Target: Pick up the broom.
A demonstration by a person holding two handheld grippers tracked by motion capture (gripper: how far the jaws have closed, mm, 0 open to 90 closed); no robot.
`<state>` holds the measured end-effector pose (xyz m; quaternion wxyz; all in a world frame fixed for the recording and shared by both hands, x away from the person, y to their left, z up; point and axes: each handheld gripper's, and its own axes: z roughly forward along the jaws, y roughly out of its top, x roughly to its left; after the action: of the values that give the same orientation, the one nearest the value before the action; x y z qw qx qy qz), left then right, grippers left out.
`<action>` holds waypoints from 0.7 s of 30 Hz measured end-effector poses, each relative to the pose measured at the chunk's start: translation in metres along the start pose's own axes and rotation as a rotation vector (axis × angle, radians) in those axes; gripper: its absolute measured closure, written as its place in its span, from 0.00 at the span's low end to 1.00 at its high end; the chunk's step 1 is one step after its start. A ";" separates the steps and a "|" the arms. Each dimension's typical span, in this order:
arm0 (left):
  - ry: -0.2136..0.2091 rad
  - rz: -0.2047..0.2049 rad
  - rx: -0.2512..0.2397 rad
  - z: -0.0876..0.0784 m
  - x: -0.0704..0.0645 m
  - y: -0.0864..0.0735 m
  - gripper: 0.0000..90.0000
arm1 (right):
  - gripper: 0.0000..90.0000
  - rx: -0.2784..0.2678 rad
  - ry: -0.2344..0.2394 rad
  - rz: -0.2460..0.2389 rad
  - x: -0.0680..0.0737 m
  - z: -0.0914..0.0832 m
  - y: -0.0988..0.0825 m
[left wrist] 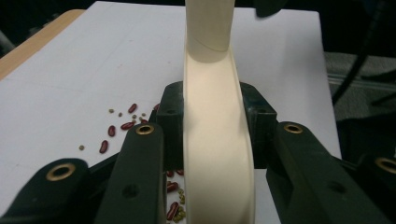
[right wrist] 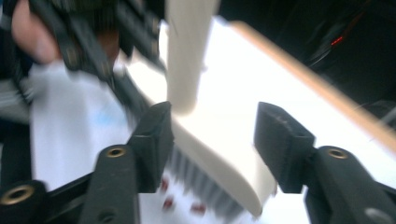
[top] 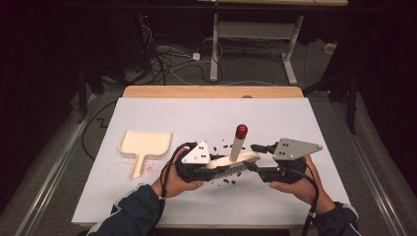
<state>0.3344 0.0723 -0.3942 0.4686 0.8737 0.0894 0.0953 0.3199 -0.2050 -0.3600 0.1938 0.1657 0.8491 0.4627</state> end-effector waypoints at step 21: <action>-0.008 0.069 0.023 0.009 -0.009 0.001 0.54 | 0.73 0.086 0.273 -0.106 0.003 0.040 -0.028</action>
<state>0.3277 0.0623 -0.3984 0.4553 0.8820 0.0586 0.1068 0.3338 -0.1892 -0.4043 0.0935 0.0645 0.8940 0.4334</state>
